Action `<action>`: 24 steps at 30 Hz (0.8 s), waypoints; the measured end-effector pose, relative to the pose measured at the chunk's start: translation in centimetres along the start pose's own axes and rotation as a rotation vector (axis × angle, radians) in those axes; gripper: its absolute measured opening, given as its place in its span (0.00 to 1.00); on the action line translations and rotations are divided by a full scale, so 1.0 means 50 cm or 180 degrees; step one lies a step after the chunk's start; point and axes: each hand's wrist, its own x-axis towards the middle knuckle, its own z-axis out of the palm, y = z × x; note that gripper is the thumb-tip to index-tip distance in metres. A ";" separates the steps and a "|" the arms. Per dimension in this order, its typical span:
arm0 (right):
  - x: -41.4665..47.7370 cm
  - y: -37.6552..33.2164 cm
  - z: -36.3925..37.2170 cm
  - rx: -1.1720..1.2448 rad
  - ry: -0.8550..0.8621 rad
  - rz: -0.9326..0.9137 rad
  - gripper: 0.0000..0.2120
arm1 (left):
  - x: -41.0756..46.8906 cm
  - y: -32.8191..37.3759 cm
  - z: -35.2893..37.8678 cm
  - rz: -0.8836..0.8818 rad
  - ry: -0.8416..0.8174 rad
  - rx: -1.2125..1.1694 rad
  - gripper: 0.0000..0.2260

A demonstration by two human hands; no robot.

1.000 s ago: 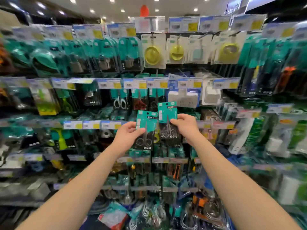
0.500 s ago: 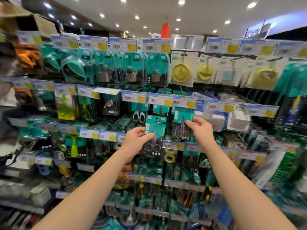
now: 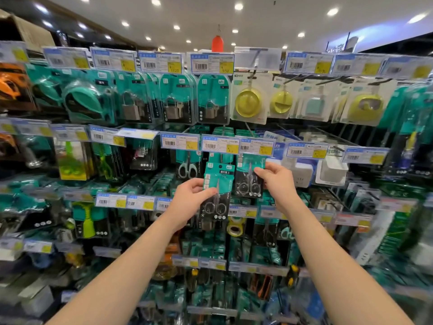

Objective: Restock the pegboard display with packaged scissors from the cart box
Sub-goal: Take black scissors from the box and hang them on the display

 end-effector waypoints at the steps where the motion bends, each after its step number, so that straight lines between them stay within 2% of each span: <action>1: 0.002 0.000 0.000 0.0023 0.0006 0.0031 0.19 | 0.003 -0.001 0.002 -0.0027 0.0006 -0.0031 0.09; 3: 0.009 -0.002 -0.003 0.0048 -0.0009 0.0091 0.19 | 0.007 0.001 0.010 -0.0046 0.0017 -0.0100 0.09; 5: 0.019 -0.004 -0.005 -0.0113 -0.0065 0.0060 0.09 | 0.011 0.006 0.024 -0.0044 0.0052 -0.0097 0.09; 7: 0.035 -0.008 0.000 -0.0234 -0.0017 0.0060 0.06 | 0.016 0.011 0.039 -0.0045 0.0105 -0.0081 0.08; 13: 0.062 -0.019 0.015 -0.0876 0.0333 0.0264 0.14 | 0.040 0.020 0.084 -0.0080 0.0201 -0.0073 0.08; 17: 0.031 -0.012 0.012 -0.0824 0.0447 0.0012 0.12 | 0.059 0.014 0.107 -0.0115 0.0224 -0.0235 0.09; 21: -0.003 0.014 0.027 -0.0150 -0.0267 0.0196 0.12 | 0.073 0.012 0.126 -0.0071 0.0276 -0.0197 0.10; 24: -0.013 0.028 0.027 -0.0321 -0.0625 0.0115 0.12 | 0.083 0.016 0.140 -0.0022 0.0300 -0.0094 0.09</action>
